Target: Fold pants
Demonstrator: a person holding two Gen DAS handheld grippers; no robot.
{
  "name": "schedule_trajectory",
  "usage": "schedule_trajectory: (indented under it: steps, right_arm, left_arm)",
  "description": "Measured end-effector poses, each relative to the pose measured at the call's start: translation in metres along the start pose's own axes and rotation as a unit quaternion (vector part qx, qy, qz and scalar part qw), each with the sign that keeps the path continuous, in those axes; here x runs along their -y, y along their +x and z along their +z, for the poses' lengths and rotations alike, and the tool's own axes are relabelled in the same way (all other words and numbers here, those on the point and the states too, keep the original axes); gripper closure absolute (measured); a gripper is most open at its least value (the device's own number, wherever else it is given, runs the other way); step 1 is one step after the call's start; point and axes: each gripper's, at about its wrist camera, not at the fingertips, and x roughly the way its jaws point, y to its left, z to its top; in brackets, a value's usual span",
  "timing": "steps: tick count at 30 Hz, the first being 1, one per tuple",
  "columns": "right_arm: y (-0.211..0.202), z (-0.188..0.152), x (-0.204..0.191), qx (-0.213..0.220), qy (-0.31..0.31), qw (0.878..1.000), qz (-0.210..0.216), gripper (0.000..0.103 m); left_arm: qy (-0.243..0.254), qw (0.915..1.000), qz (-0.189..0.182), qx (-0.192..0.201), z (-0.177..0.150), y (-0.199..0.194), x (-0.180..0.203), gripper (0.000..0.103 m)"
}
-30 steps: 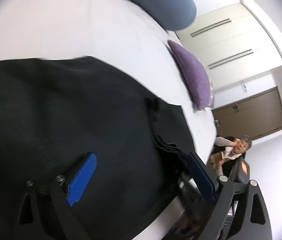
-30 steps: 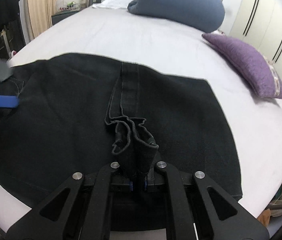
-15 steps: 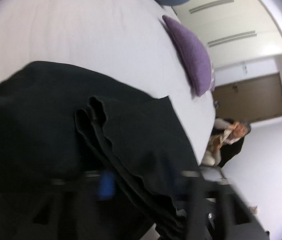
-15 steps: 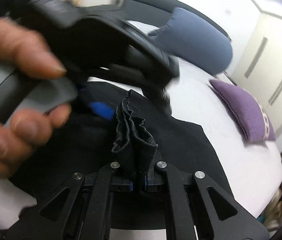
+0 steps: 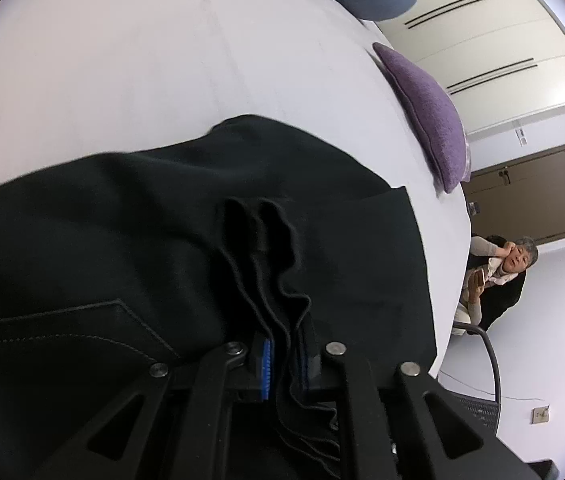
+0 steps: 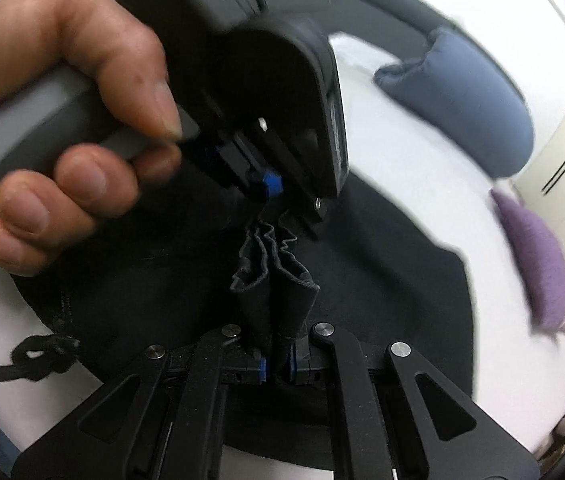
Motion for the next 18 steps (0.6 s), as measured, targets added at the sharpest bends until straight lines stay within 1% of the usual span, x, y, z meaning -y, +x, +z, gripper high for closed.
schedule_trajectory:
  steps: [2, 5, 8, 10, 13, 16, 18]
  right_arm:
    - [0.006, -0.001, 0.0, -0.008, 0.011, 1.0, 0.007, 0.096]
    - [0.008, 0.004, -0.007, -0.005, 0.011, 1.0, 0.007, 0.094]
    - [0.01, -0.001, -0.008, -0.01, 0.002, 1.0, 0.005, 0.094]
    - [0.006, 0.005, -0.004, -0.011, -0.002, 1.0, 0.004, 0.093]
    - [0.004, 0.007, -0.013, -0.012, -0.022, 1.0, 0.0, 0.093]
    - [0.009, 0.018, -0.003, -0.01, -0.024, 1.0, 0.002, 0.093]
    - [0.015, 0.019, -0.006, -0.02, -0.034, 0.999, 0.001, 0.093]
  left_arm:
    - [-0.002, 1.0, -0.003, 0.003, 0.0, -0.001, -0.004, 0.09]
    - [0.009, 0.9999, 0.008, 0.011, 0.001, -0.006, -0.004, 0.087]
    - [0.0, 0.9998, 0.008, 0.017, -0.001, -0.013, -0.011, 0.085]
    - [-0.001, 0.9997, 0.009, 0.022, -0.003, -0.014, -0.011, 0.085]
    - [-0.005, 0.9995, 0.011, 0.028, -0.007, -0.014, -0.013, 0.085]
    - [-0.013, 0.9994, 0.01, 0.032, -0.011, -0.017, -0.018, 0.085]
    - [-0.018, 0.9994, 0.008, 0.03, -0.011, -0.018, -0.022, 0.085]
